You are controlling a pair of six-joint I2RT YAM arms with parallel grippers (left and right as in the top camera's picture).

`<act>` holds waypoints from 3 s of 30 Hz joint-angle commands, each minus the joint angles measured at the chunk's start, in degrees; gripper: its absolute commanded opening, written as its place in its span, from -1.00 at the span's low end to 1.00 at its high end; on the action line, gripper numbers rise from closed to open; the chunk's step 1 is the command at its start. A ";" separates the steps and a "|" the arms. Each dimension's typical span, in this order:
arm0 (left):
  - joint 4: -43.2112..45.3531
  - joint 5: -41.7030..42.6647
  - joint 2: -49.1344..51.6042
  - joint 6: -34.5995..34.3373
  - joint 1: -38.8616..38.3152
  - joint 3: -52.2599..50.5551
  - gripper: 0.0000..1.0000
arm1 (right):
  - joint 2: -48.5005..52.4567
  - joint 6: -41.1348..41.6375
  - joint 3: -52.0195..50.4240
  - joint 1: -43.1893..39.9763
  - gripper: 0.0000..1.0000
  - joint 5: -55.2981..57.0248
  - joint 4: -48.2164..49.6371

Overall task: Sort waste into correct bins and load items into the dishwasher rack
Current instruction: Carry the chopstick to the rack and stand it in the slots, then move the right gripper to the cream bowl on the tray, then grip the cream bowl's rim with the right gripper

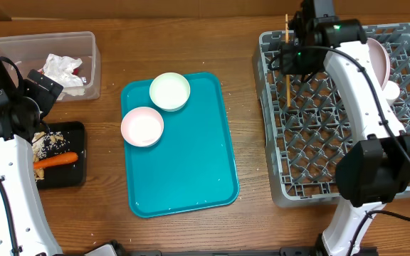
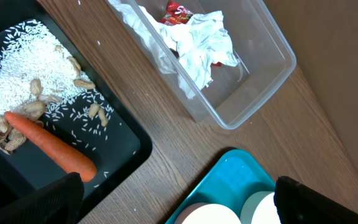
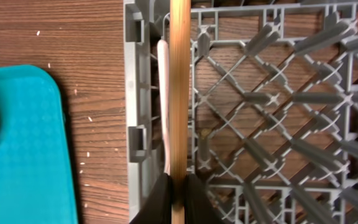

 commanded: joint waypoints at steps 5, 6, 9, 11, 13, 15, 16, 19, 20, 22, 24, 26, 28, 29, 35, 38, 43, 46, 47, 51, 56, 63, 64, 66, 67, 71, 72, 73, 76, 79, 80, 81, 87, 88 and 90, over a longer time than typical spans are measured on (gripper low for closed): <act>0.02 -0.81 -0.15 -0.59 0.20 0.20 0.99 | 4.24 -3.63 -0.72 -0.22 -0.89 -1.97 1.18; 0.04 -0.81 -0.15 -0.59 0.20 0.20 0.99 | 4.94 -3.37 -0.72 -0.22 -0.69 -2.89 1.44; 0.04 -0.81 -0.15 -0.61 0.20 0.20 1.00 | 5.22 -1.86 -0.70 -0.22 0.02 -2.97 1.60; 0.04 -0.81 -0.15 -0.59 0.20 0.20 1.00 | 5.22 -0.66 -0.52 -0.22 0.17 -2.67 1.03; 0.02 -0.81 -0.15 -0.59 0.20 0.20 1.00 | 5.11 2.08 -0.20 -0.22 0.18 -2.32 -0.74; 0.04 -0.81 -0.15 -0.59 0.20 0.20 1.00 | 4.74 4.46 0.44 0.15 0.18 -2.29 -2.23; 0.02 -0.81 -0.15 -0.59 0.20 0.20 1.00 | 3.89 6.40 1.09 0.94 0.18 -2.32 -3.04; 0.02 -0.81 -0.15 -0.59 0.20 0.20 1.00 | 0.98 10.80 1.36 4.33 0.20 -2.69 -2.71; 0.02 -0.81 -0.15 -0.59 0.20 0.20 1.00 | 0.24 12.07 1.36 6.08 0.25 -2.99 -2.14; 0.02 -0.81 -0.15 -0.59 0.20 0.20 1.00 | -0.15 13.62 1.36 9.66 0.48 -3.63 -0.44; 0.02 -0.81 -0.15 -0.59 0.20 0.20 1.00 | 0.04 13.66 0.66 13.70 0.79 -5.55 2.99; 0.02 -0.81 -0.15 -0.59 0.20 0.20 0.99 | 0.26 16.13 -1.03 17.94 0.82 -5.70 7.91; 0.02 -0.81 -0.15 -0.59 0.20 0.20 0.99 | 1.68 18.58 -2.14 22.38 0.80 -5.25 13.22; 0.02 -0.81 -0.15 -0.59 0.20 0.20 1.00 | 2.43 19.47 -2.27 23.78 0.79 -4.98 14.62; 0.04 -0.81 -0.15 -0.59 0.20 0.20 1.00 | 7.96 25.16 -2.54 28.61 0.61 -2.27 18.40; 0.02 -0.81 -0.15 -0.59 0.20 0.20 1.00 | 8.74 21.00 -2.54 31.10 0.61 -1.22 18.93; 0.02 -0.81 -0.15 -0.61 0.20 0.20 1.00 | 8.66 5.88 -2.14 34.29 0.61 -0.94 21.09; 0.04 -0.81 -0.15 -0.59 0.20 0.20 1.00 | 8.66 3.15 -2.16 35.17 0.56 -0.83 22.05; 0.02 -0.79 -0.15 -0.59 0.20 0.20 0.99 | 8.66 2.23 -2.16 35.47 0.53 -0.76 23.34; 0.04 -0.81 -0.15 -0.59 0.20 0.20 1.00 | 9.01 1.66 -2.19 36.15 0.48 -0.74 29.86; 0.04 -0.81 -0.15 -0.59 0.20 0.20 1.00 | 12.48 1.84 -2.19 35.95 0.41 -0.76 34.82; 0.04 -0.81 -0.15 -0.59 0.20 0.20 1.00 | 15.96 2.86 -2.19 35.95 0.29 0.24 33.79; 0.04 -0.81 -0.15 -0.59 0.20 0.20 1.00 | 16.06 4.02 -2.21 35.95 0.29 0.09 32.33; 0.02 -0.79 -0.15 -0.59 0.20 0.20 1.00 | 15.56 5.60 -2.14 36.20 0.27 -1.07 30.01; 0.02 -0.81 -0.15 -0.59 0.20 0.20 1.00 | 15.10 5.62 -2.10 36.72 0.27 -0.96 29.55; 0.04 -0.81 -0.15 -0.59 0.20 0.20 0.99 | 14.97 5.57 -2.10 37.35 0.25 0.39 28.76; 0.04 -0.81 -0.15 -0.59 0.20 0.20 1.00 | 15.02 5.57 -2.10 37.33 0.22 1.97 28.06; 0.04 -0.81 -0.15 -0.59 0.20 0.20 1.00 | 15.08 5.57 -2.10 37.33 0.22 4.63 27.26; 0.04 -0.81 -0.15 -0.59 0.20 0.20 0.99 | 15.08 5.25 -2.10 37.11 0.21 9.90 25.35; 0.02 -0.81 -0.15 -0.59 0.20 0.20 1.00 | 15.08 4.04 -2.10 36.15 0.21 9.77 23.34; 0.04 -0.81 -0.15 -0.59 0.20 0.20 1.00 | 15.08 4.04 -2.10 35.91 0.21 9.40 22.82; 0.02 -0.81 -0.15 -0.59 0.20 0.20 1.00 | 15.08 3.96 -2.10 35.74 0.21 9.01 22.60; 0.04 -0.79 -0.15 -0.59 0.20 0.20 1.00 | 15.06 2.16 -2.10 35.60 0.21 6.05 20.68; 0.02 -0.81 -0.15 -0.59 0.20 0.20 1.00 | 15.06 2.21 -2.10 35.60 0.21 6.05 20.02; 0.02 -0.81 -0.15 -0.59 0.20 0.20 1.00 | 15.06 2.91 -2.10 35.60 0.21 6.05 18.34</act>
